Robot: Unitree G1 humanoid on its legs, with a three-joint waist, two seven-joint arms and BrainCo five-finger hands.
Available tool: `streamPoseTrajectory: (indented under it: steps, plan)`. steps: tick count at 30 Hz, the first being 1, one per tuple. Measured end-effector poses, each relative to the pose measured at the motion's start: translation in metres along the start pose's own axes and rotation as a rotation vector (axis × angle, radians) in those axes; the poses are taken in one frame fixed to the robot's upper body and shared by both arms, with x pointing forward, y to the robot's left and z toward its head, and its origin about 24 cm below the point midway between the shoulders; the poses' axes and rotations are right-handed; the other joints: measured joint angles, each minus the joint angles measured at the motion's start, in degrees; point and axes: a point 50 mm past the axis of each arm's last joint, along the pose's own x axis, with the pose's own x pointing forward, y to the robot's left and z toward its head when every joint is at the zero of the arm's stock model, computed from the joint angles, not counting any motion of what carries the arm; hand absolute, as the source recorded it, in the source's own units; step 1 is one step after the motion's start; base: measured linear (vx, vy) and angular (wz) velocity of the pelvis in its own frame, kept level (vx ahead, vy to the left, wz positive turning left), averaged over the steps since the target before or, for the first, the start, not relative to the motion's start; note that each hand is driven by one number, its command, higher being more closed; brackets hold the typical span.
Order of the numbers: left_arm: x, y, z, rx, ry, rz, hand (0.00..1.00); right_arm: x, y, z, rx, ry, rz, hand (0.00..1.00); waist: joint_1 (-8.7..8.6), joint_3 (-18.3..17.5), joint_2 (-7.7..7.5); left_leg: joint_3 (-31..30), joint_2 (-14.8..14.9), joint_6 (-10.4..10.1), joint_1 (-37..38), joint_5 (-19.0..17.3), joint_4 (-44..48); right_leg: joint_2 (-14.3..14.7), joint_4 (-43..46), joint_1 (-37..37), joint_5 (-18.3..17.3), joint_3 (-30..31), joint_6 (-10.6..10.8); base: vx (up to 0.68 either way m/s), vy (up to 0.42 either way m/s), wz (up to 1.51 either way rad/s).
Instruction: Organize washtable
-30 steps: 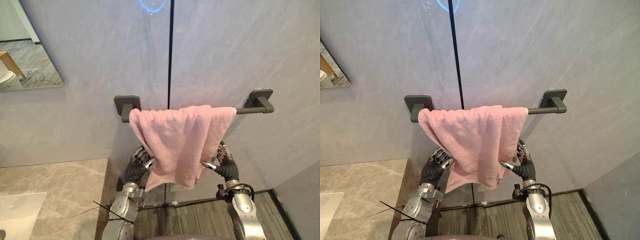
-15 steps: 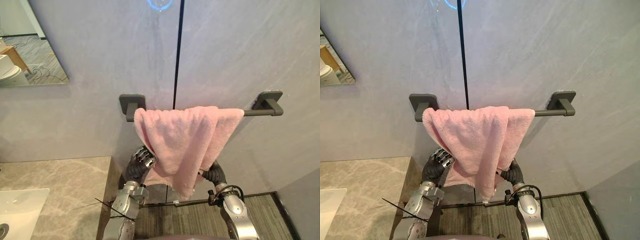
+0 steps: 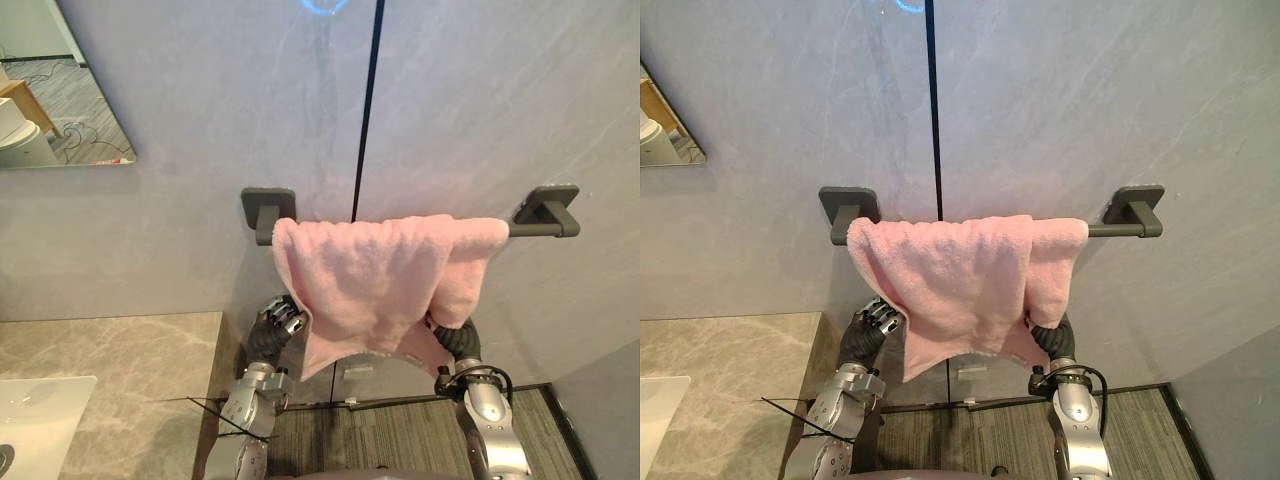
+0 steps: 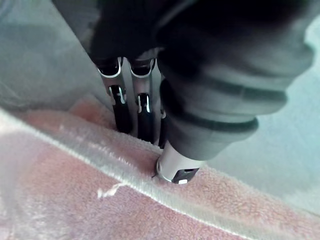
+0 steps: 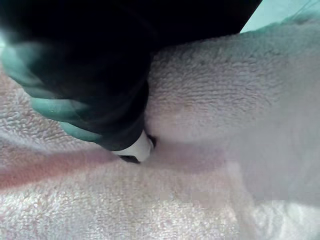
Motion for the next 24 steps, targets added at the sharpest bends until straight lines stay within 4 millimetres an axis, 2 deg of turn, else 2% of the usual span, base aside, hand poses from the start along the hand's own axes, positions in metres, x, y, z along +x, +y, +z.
streamPoseTrajectory:
  steps: [6, 12, 13, 19, 24]
  plan:
    - [-0.001, 0.001, 0.000, -0.004, -0.003, 0.008, 0.00, 0.000, -0.016, 0.003, 0.007, -0.014, -0.092, 1.00, -0.04, 0.03, 0.03, 0.06, 0.03, 0.06, -0.03, -0.07, 0.00, 0.02, -0.07, -0.02, -0.01, 0.04, -0.01, 0.00, 0.000, 0.00]
    - [-0.001, 0.002, 0.001, 0.002, -0.004, 0.011, 0.00, -0.001, -0.020, 0.003, 0.017, -0.012, -0.139, 1.00, -0.04, 0.07, 0.09, 0.14, 0.04, 0.06, -0.12, -0.14, 0.00, 0.03, -0.17, -0.09, -0.01, 0.09, -0.01, 0.00, 0.000, 0.00]
    - [-0.001, 0.002, 0.001, 0.002, -0.004, 0.011, 0.00, -0.001, -0.020, 0.003, 0.016, -0.013, -0.142, 0.00, -0.02, 0.09, 0.12, 0.14, 0.04, 0.07, -0.14, -0.14, 0.00, 0.03, -0.18, -0.09, -0.01, 0.08, -0.01, 0.00, 0.000, 0.00]
    - [-0.002, 0.002, 0.000, 0.002, -0.003, 0.014, 0.00, -0.001, -0.023, 0.002, 0.023, -0.012, -0.146, 0.00, -0.01, 0.12, 0.18, 0.28, 0.07, 0.16, -0.18, -0.20, 0.04, 0.07, -0.24, -0.15, 0.00, 0.23, -0.01, 0.00, 0.000, 0.00]
    - [-0.002, 0.003, 0.001, 0.003, -0.005, 0.015, 0.00, -0.001, -0.014, -0.003, 0.047, 0.011, -0.049, 0.00, -0.02, 0.13, 0.18, 0.36, 0.08, 0.19, -0.13, -0.21, 0.13, 0.09, -0.21, -0.12, 0.00, 0.35, -0.01, 0.00, 0.000, 0.00]
